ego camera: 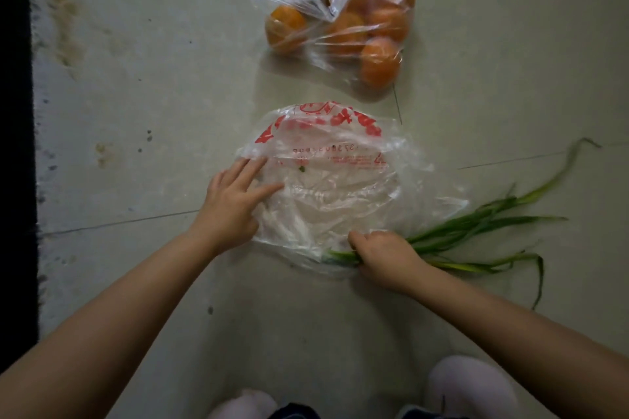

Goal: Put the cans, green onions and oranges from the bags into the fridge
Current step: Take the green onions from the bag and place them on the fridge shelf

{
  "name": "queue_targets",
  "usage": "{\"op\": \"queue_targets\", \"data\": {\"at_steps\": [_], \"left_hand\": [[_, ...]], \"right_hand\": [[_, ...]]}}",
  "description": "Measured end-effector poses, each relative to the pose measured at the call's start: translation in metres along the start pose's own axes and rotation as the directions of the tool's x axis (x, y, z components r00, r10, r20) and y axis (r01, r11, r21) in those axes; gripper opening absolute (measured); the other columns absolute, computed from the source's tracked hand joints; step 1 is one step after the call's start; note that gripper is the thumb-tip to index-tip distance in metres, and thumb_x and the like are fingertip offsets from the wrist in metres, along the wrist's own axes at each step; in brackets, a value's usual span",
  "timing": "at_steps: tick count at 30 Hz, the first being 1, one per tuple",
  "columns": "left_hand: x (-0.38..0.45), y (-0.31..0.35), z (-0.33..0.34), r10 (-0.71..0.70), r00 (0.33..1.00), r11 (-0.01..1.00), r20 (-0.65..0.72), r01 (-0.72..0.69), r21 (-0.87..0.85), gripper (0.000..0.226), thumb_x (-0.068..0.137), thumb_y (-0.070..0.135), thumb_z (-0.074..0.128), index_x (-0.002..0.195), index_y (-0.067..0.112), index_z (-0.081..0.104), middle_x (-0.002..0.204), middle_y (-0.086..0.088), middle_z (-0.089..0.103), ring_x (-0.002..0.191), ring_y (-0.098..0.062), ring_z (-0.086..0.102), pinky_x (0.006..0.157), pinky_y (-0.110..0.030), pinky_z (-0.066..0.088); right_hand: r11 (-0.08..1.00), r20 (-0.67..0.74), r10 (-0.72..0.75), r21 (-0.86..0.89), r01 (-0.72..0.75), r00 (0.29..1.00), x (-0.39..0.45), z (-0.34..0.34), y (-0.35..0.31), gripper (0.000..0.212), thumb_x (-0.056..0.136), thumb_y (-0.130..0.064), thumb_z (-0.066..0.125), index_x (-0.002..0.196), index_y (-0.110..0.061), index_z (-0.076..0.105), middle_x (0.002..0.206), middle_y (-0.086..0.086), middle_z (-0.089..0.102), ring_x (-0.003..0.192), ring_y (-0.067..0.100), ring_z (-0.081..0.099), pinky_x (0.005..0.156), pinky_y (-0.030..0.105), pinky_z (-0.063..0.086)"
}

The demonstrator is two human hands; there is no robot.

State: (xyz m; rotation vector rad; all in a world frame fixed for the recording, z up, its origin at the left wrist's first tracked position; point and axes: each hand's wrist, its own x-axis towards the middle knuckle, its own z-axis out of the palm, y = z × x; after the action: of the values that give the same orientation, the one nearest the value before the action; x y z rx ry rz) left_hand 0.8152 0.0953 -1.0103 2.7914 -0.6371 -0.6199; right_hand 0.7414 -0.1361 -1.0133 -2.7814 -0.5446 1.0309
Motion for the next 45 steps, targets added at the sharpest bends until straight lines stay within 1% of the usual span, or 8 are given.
{"op": "queue_targets", "data": {"at_steps": [6, 9, 13, 19, 26, 32, 38, 45], "left_hand": [[0.01, 0.006, -0.009, 0.052, 0.951, 0.944, 0.305, -0.147, 0.294, 0.08, 0.091, 0.014, 0.053, 0.147, 0.045, 0.004, 0.16, 0.007, 0.003, 0.149, -0.021, -0.006, 0.116, -0.053, -0.004], [0.016, 0.004, -0.021, 0.299, 0.953, 0.9, 0.048, -0.298, 0.319, 0.064, 0.059, 0.012, 0.082, 0.117, 0.033, 0.064, 0.106, 0.004, 0.07, 0.12, -0.019, 0.052, 0.098, -0.068, 0.029], [0.023, -0.012, -0.024, 0.353, 0.863, 0.936, -0.362, -0.319, 0.151, 0.02, 0.072, 0.01, 0.052, 0.089, 0.018, 0.058, 0.076, -0.006, 0.073, 0.081, -0.024, 0.065, 0.078, -0.035, 0.053], [0.015, -0.033, -0.043, 0.36, 0.844, 0.923, -0.397, -0.259, 0.286, 0.025, 0.073, 0.003, 0.047, 0.057, 0.007, 0.066, 0.066, -0.008, 0.071, 0.067, -0.024, 0.066, 0.07, -0.028, 0.036], [0.03, -0.009, -0.086, -0.215, 0.946, 0.976, -0.243, 0.198, -0.09, 0.034, 0.078, -0.008, 0.048, 0.093, 0.007, 0.075, 0.096, -0.013, 0.073, 0.095, -0.033, 0.066, 0.094, -0.038, 0.043], [0.01, 0.014, -0.159, -0.363, 0.929, 0.347, -0.08, 0.055, -0.936, 0.039, 0.063, 0.018, 0.043, 0.094, 0.011, 0.066, 0.1, -0.006, 0.067, 0.102, -0.023, 0.061, 0.095, -0.032, 0.043], [0.023, 0.039, -0.212, -0.292, 0.929, -0.452, 0.228, 0.076, -0.889, 0.027, 0.095, 0.036, 0.043, 0.089, 0.011, 0.051, 0.073, -0.01, 0.064, 0.076, -0.02, 0.06, 0.06, -0.03, 0.058], [0.069, 0.04, -0.204, -0.444, 0.816, -0.48, 0.371, 0.133, -0.867, 0.036, 0.101, 0.017, 0.034, 0.067, 0.009, 0.039, 0.058, -0.003, 0.035, 0.038, -0.011, 0.043, 0.037, -0.02, 0.043]], "right_hand": [[0.972, -0.14, -0.045, 0.221, 0.075, 0.989, 0.004, -0.018, 0.019, 0.027, 0.088, -0.024, 0.053, 0.102, -0.004, 0.064, 0.103, 0.018, 0.063, 0.099, 0.032, 0.058, 0.078, 0.037, 0.045], [0.95, -0.216, -0.037, 0.296, 0.102, 0.976, 0.007, -0.036, 0.031, 0.026, 0.087, -0.025, 0.056, 0.09, 0.0, 0.065, 0.09, 0.016, 0.062, 0.087, 0.028, 0.058, 0.07, 0.032, 0.04], [0.892, -0.259, 0.044, 0.445, 0.078, 0.965, 0.006, -0.07, 0.048, 0.022, 0.087, -0.017, 0.058, 0.066, -0.017, 0.053, 0.066, -0.008, 0.041, 0.073, 0.015, 0.044, 0.056, 0.018, 0.029], [0.82, -0.362, 0.226, 0.572, 0.024, 0.905, -0.004, -0.1, 0.071, 0.04, 0.087, -0.011, 0.059, 0.057, -0.026, 0.038, 0.053, -0.006, 0.038, 0.052, 0.011, 0.04, 0.051, 0.012, 0.033], [0.75, -0.384, 0.034, 0.62, 0.23, 0.923, -0.023, -0.146, 0.053, 0.024, 0.073, -0.023, 0.062, 0.057, -0.033, 0.047, 0.05, -0.023, 0.053, 0.046, -0.004, 0.045, 0.048, 0.006, 0.033], [0.672, -0.463, -0.005, 0.655, 0.346, 0.887, -0.02, -0.205, 0.017, 0.011, 0.072, -0.024, 0.057, 0.064, -0.032, 0.056, 0.054, -0.021, 0.058, 0.05, -0.005, 0.05, 0.051, 0.006, 0.038], [0.933, -0.447, -0.185, 0.199, 0.299, 0.875, -0.004, -0.246, -0.031, 0.011, 0.089, -0.024, 0.055, 0.093, -0.014, 0.055, 0.07, -0.024, 0.03, 0.059, -0.01, 0.034, 0.055, 0.008, 0.03], [0.991, -0.216, -0.013, 0.124, 0.041, 0.976, 0.008, -0.255, 0.007, 0.031, 0.096, -0.029, 0.041, 0.107, -0.01, 0.062, 0.104, 0.006, 0.064, 0.092, 0.02, 0.059, 0.075, 0.026, 0.043]]}}
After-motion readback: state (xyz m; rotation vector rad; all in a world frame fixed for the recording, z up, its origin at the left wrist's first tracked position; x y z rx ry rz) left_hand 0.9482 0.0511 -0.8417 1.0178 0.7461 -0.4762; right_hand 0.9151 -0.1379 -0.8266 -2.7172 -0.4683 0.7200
